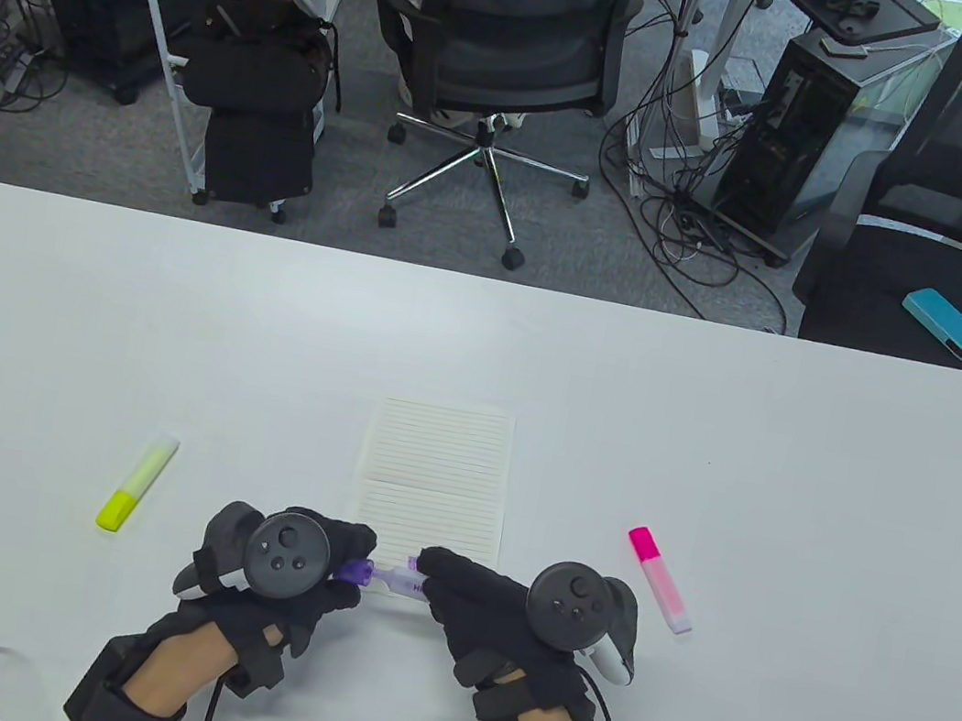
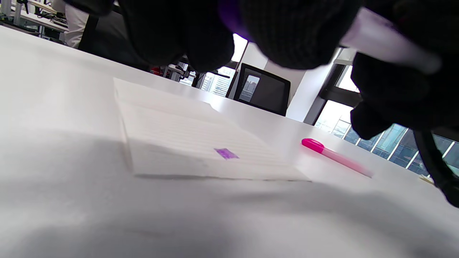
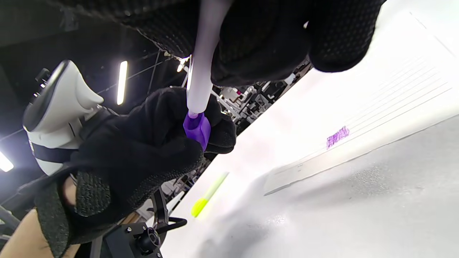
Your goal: Apply highlighter ink on paper
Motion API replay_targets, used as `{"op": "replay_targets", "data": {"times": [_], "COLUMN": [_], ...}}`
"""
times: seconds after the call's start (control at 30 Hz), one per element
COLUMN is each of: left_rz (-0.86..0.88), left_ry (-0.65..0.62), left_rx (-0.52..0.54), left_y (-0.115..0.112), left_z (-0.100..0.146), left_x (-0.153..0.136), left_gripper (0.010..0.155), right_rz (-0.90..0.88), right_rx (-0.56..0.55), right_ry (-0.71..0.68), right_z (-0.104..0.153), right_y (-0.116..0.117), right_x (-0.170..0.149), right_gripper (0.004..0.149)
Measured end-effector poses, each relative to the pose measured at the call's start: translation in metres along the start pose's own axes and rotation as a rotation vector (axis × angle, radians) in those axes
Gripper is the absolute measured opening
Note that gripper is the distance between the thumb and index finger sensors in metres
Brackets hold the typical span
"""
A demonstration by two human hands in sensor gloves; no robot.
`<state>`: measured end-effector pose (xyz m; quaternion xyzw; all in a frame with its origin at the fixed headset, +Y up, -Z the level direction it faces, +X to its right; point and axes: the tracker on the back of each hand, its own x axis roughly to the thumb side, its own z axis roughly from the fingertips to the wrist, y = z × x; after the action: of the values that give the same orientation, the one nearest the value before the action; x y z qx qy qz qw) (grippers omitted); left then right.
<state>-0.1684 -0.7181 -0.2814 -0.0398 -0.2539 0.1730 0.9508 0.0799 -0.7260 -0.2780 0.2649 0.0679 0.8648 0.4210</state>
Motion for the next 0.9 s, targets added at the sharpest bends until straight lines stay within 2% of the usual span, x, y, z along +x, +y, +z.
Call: {"op": "replay_targets", "data": {"times": [0.17, 0.27, 0.4, 0.5, 0.73, 0.87, 0.9], "left_rz": [-0.007, 0.076, -0.054, -0.058, -0.108, -0.127, -0.134], "left_ry": [-0.077, -0.139, -0.214, -0.243, -0.236, -0.163, -0.127], "left_rx": [0.043, 0.070, 0.163, 0.241, 0.228, 0.187, 0.148], "left_y": [0.000, -0.002, 0.002, 0.005, 0.003, 0.005, 0.005], "left_z": [0.001, 0.000, 0.003, 0.006, 0.006, 0.004, 0.003], "left_x": [0.008, 0.009, 0.022, 0.026, 0.031, 0.027, 0.024], "left_gripper": [0.066, 0.062, 0.060, 0.060, 0.060, 0.060, 0.060], "right_rz": [-0.032, -0.095, -0.114, -0.185, -0.208, -0.165, -0.151], "right_rx": [0.020, 0.023, 0.035, 0.014, 0.005, 0.021, 0.032], "right_ry": [-0.009, -0.018, -0.027, -0.031, -0.007, 0.002, 0.003], "right_z": [-0.002, -0.002, -0.002, -0.003, -0.004, -0.006, -0.006], "right_y": [0.006, 0.004, 0.001, 0.003, 0.006, 0.005, 0.005], "right_x": [0.000, -0.002, -0.004, -0.004, -0.006, -0.005, -0.006], "right_gripper": [0.041, 0.041, 0.042, 0.041, 0.040, 0.041, 0.043]}}
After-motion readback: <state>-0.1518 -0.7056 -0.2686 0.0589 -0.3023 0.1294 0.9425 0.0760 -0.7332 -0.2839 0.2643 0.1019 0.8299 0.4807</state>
